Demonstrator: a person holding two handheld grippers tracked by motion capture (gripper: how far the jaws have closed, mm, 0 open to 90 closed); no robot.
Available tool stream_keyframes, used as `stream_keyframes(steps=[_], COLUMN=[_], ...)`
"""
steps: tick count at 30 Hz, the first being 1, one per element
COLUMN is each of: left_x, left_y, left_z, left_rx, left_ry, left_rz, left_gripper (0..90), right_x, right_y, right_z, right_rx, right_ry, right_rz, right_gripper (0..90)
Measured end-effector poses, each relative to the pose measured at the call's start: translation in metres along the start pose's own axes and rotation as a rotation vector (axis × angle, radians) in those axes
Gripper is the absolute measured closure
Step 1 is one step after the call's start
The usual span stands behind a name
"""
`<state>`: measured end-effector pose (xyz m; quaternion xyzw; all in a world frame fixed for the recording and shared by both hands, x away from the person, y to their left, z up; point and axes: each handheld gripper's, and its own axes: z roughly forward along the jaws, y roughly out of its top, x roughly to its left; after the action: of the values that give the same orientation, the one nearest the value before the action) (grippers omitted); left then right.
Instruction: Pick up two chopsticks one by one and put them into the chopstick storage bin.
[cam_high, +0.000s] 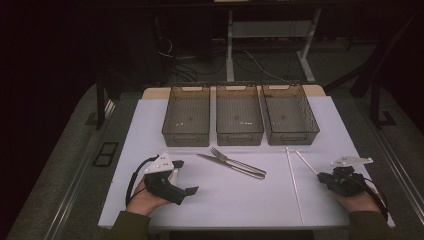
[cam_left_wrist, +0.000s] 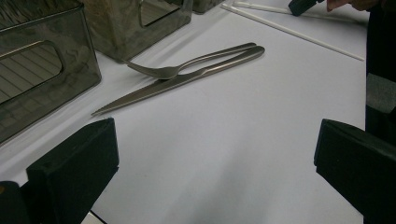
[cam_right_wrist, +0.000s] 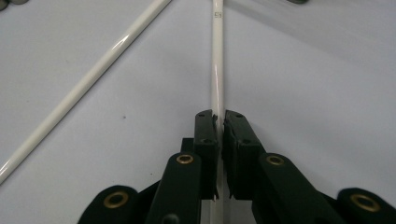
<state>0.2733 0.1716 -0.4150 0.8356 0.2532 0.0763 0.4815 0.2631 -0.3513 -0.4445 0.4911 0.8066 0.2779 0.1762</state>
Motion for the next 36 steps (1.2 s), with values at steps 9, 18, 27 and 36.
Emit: stream_keyframes(steps=[9, 18, 27, 36], left_x=[0.001, 0.001, 0.001, 0.001], left_y=[0.000, 0.000, 0.001, 0.000], left_z=[0.000, -0.002, -0.003, -0.001], left_rx=[0.000, 0.000, -0.010, 0.006], left_ry=[-0.003, -0.003, 0.003, -0.006], left_rz=[-0.001, 0.005, 0.010, 0.020], left_gripper=[0.0, 0.0, 0.0, 0.0], right_x=[-0.002, -0.012, -0.014, -0.013], right_y=[0.001, 0.003, 0.009, 0.027], right_z=[-0.002, -0.019, -0.038, -0.044], right_rx=[-0.005, -0.079, -0.143, -0.196], right_ry=[-0.006, 0.033, 0.112, 0.169], right_rz=[0.010, 0.060, 0.050, 0.028], right_gripper=[84.8, 84.7, 84.7, 84.6])
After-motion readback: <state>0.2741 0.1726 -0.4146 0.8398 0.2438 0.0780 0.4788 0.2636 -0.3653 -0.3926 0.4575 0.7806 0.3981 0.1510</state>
